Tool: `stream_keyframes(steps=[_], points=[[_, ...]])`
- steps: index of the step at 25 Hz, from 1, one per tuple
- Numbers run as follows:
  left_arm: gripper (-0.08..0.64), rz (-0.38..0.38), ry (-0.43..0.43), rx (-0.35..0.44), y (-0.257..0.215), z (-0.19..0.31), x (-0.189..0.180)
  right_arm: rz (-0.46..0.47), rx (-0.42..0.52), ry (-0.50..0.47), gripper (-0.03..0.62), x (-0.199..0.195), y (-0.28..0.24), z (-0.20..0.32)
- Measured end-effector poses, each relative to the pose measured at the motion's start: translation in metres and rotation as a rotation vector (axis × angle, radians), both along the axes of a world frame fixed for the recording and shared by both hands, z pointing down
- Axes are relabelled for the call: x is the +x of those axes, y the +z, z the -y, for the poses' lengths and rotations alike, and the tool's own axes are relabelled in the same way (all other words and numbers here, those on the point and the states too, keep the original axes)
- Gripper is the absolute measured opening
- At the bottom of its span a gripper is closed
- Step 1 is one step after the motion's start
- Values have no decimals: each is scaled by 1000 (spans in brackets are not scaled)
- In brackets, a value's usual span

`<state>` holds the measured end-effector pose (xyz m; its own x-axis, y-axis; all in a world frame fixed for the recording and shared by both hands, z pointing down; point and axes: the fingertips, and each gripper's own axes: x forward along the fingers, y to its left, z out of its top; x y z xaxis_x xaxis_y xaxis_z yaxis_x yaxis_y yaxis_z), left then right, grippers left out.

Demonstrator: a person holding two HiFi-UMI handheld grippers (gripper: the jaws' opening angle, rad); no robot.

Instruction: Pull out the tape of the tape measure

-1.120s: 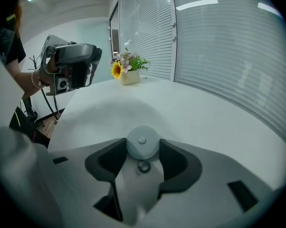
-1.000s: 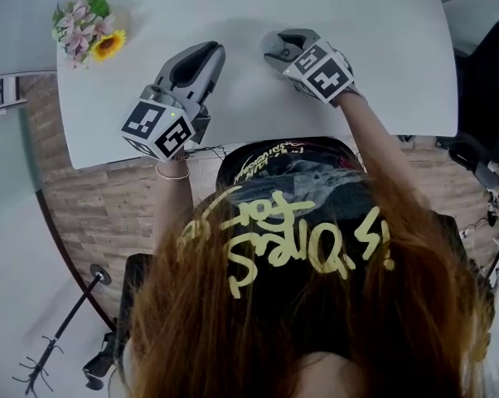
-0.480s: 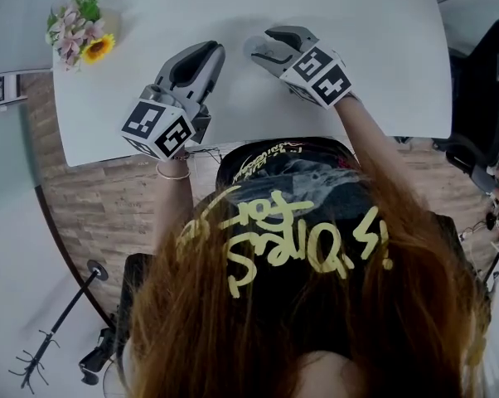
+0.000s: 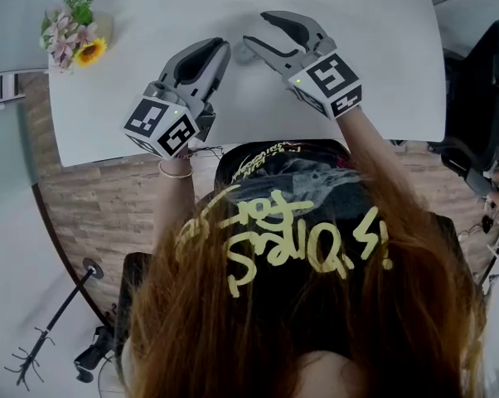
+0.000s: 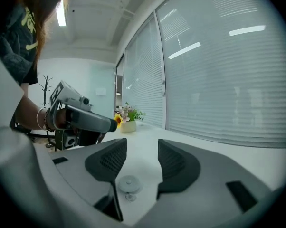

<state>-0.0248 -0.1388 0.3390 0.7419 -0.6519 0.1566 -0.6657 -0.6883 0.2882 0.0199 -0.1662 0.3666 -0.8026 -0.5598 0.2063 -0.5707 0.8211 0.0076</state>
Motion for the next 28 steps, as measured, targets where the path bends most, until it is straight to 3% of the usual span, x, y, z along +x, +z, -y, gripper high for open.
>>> stream_keyframes(steps=[7,11,18,22,28], points=[[38,2,-14,14,-3,8,8,149,95,-18,209,15,-43,0],[38,-4,-22,19,-5,14,14,182,122,-32,203,27,-53,1],[34,-7,-28,33,-7,21,31,209,183,-44,48,56,-59,3],[31,-10,-35,39,-7,23,38,249,187,-65,17,64,-62,4],[25,-24,-54,37,-3,23,43,220,181,-92,3,73,-57,0]])
